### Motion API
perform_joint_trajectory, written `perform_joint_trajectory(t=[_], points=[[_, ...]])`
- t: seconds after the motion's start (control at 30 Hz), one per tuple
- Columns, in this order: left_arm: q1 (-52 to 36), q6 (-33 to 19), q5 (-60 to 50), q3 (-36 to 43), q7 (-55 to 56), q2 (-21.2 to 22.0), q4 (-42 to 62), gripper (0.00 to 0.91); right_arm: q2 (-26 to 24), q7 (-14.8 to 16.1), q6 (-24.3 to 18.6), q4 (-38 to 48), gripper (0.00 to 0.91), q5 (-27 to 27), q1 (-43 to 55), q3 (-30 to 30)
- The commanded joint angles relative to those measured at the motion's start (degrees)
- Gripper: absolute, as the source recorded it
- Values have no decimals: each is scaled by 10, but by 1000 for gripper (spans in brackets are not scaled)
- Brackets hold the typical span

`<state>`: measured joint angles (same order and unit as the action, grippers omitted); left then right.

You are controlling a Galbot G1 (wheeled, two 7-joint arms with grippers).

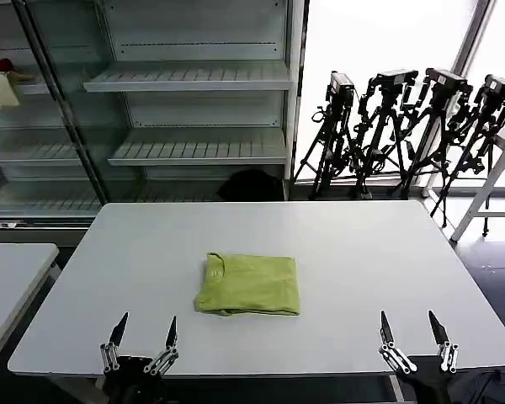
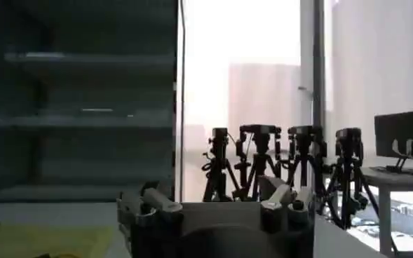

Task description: Fold and organize the clothes.

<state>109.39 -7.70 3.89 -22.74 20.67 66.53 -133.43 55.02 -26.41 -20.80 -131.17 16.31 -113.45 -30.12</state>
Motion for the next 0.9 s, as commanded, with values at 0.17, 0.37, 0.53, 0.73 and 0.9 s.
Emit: perform_joint_trajectory(t=[0.17, 0.37, 0.53, 0.73, 0.9], points=[[4, -11, -5, 2, 1, 3, 5, 907, 1, -3, -22, 1, 907, -15, -8, 5], [5, -12, -6, 1, 1, 4, 6, 907, 1, -2, -23, 3, 907, -15, -4, 12], [5, -12, -6, 1, 1, 4, 6, 907, 0, 0, -23, 4, 907, -15, -3, 13], [6, -13, -8, 2, 1, 5, 6, 907, 0, 0, -23, 4, 907, -15, -3, 15], [7, -14, -9, 2, 2, 5, 6, 907, -1, 0, -23, 2, 907, -15, -5, 15]])
